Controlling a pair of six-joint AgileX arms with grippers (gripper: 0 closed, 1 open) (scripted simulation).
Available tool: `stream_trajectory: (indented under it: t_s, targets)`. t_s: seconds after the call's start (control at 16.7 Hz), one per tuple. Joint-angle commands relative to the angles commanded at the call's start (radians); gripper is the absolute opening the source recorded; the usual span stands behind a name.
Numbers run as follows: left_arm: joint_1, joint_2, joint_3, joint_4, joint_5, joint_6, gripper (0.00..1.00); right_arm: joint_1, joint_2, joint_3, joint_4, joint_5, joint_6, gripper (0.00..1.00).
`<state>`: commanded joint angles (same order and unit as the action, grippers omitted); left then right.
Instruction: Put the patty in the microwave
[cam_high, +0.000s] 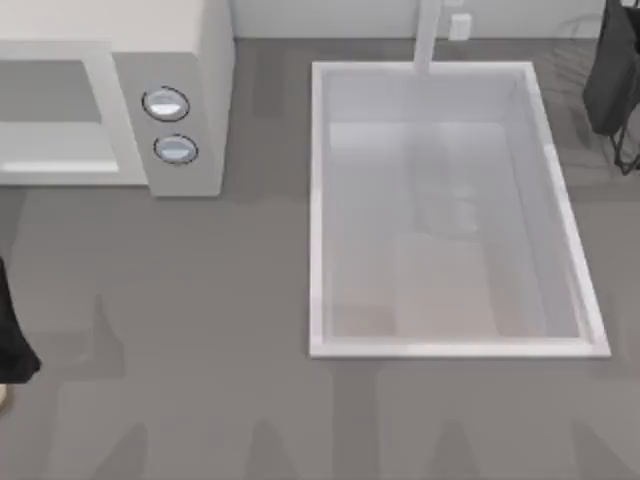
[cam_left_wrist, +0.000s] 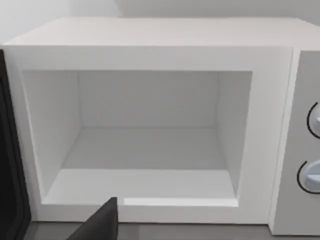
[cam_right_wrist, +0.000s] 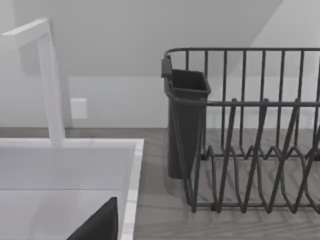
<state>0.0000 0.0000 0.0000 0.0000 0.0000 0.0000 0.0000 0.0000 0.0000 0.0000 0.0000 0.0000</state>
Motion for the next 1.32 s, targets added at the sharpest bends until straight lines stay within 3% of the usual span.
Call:
stream_trajectory:
  t_s: [0.24, 0.42, 1.32]
  targets:
    - [0.007, 0.031, 0.021, -0.022, -0.003, 0.026, 1.0, 0.0, 0.0, 0.0, 0.0, 0.0, 0.0, 1.0]
    - [0.024, 0.154, 0.097, -0.105, -0.004, 0.131, 1.0, 0.0, 0.0, 0.0, 0.0, 0.0, 0.0, 1.0]
    - [0.15, 1.284, 0.771, -0.79, -0.001, 1.054, 1.0, 0.0, 0.0, 0.0, 0.0, 0.0, 0.0, 1.0]
